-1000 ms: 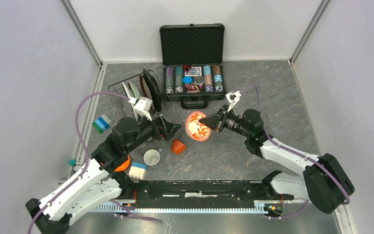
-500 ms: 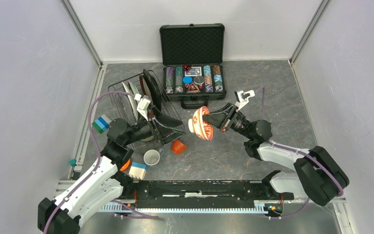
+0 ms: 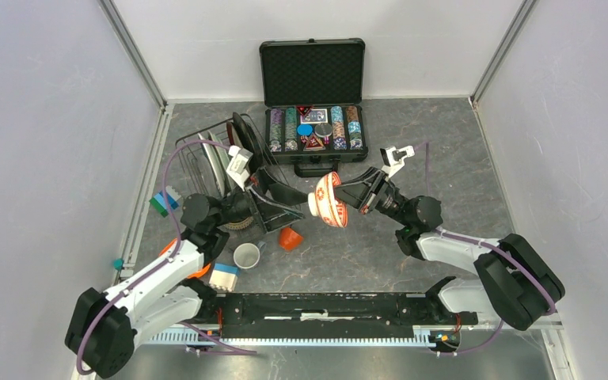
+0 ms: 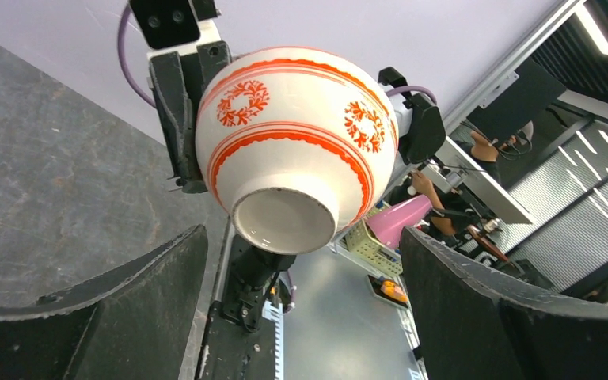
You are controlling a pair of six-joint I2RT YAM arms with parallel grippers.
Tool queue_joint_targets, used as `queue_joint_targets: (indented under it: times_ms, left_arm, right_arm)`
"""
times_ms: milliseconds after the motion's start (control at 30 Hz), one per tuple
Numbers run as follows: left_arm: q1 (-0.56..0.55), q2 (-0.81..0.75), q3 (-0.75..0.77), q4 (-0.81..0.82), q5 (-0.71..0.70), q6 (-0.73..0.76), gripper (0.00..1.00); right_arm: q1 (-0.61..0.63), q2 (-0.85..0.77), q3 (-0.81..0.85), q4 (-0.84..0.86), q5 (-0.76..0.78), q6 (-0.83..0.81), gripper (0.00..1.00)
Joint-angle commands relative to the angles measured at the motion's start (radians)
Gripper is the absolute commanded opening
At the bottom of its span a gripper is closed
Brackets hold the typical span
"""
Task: Load the mixed dishes into the dish rack
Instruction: Pick up the bowl from the center of the board.
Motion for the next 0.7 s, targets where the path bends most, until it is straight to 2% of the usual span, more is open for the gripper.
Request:
queue_joint_targets:
  times_ms: [0, 167, 267, 400, 467, 567, 667]
  left_arm:
    - [-0.051, 0.036, 0.037, 0.077, -0.01, -0.009, 0.95]
    - [-0.116, 0.087, 0.069, 0.108, -0.025, 0.002, 0.91]
    - [-0.123, 0.107, 0.068, 0.167, -0.033, -0.029, 0.85]
    - [-0.139, 0.129, 0.067, 0.229, -0.042, -0.061, 0.71]
    - [-0.142, 0.136, 0.06, 0.248, -0.055, -0.071, 0.71]
    - [-0.143, 0.125, 0.049, 0.244, -0.079, -0.066, 0.8]
    - [-0.143, 0.086, 0.048, 0.168, -0.11, -0.021, 0.81]
  right_arm:
    - [0.01, -0.005, 0.015, 0.181, 0.013, 0.037, 0.0]
    - [0.011, -0.001, 0.009, 0.187, 0.023, 0.043, 0.0]
    - [0.011, 0.002, 0.008, 0.194, 0.022, 0.046, 0.0]
    - [0.011, 0.01, 0.007, 0.213, 0.023, 0.058, 0.0]
    - [0.011, 0.016, 0.006, 0.229, 0.021, 0.069, 0.0]
    - [0.011, 0.021, 0.004, 0.248, 0.022, 0.08, 0.0]
    - [0.011, 0.017, 0.0, 0.243, 0.024, 0.076, 0.0]
